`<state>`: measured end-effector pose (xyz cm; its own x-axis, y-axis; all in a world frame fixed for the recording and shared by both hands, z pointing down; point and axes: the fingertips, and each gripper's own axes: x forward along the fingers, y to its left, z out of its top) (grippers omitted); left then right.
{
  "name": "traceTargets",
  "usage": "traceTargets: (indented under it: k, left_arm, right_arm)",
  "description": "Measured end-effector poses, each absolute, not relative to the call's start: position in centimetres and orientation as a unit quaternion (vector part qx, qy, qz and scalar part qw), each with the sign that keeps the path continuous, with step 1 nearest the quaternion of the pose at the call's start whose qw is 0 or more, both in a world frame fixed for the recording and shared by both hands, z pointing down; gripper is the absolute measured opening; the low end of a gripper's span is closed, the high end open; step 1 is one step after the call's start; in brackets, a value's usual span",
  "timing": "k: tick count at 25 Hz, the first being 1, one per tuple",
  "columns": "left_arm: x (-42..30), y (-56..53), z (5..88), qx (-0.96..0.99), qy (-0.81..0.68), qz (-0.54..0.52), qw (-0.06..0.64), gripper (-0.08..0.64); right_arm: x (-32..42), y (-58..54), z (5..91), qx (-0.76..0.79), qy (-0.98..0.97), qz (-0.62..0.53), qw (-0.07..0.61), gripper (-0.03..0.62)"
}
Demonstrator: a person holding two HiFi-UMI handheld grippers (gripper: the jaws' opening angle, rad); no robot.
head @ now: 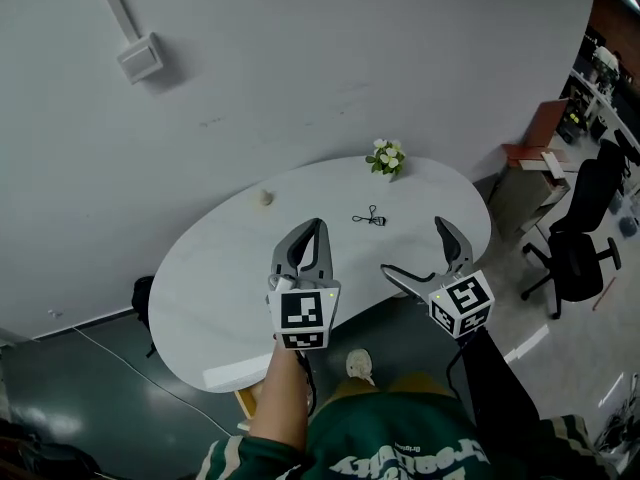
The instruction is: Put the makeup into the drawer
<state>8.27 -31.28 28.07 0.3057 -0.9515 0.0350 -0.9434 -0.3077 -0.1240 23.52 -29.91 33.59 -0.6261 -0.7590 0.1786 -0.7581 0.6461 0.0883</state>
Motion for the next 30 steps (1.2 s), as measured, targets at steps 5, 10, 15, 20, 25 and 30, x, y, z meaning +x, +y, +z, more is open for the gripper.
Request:
traceTargets:
  k: [5,10,15,20,25,30]
  left_arm:
    - [7.8,-34.5,29.7,-0.809,0.585,-0.053,0.026,0.0]
    - [8.3,-36.2,31.5,-0.811,0.582,-0.062,0.01,-0.002]
    - [8.5,-37.6,33.4,-0.807,0.586,-0.071,-0.003,0.0]
    - [9.0,-39.5,35.6,-0.797,0.599,-0.079,-0.024,-0.001]
    - [9.3,-41.5,36.6,-0.786,0.612,-0.085,-0.034,0.0]
    - [10.0,-43.5,37.4,-0.771,0.628,-0.102,-0.035,0.0]
  right_arm:
    - [22.9,-32.9,35.6,0.416,-0.902,0.014,0.112,0.595]
    - [23.0,-34.6,38.7,0.407,-0.902,0.04,0.139,0.583]
    - [22.8,-36.3,42.5,0.38,-0.905,0.065,0.177,0.558]
    - [23.0,-38.4,46.4,0.344,-0.907,0.08,0.231,0.54]
    - [23.2,-40.6,49.8,0.306,-0.91,0.112,0.257,0.511]
    - [23.1,-43.5,52.2,0.279,-0.915,0.123,0.266,0.451]
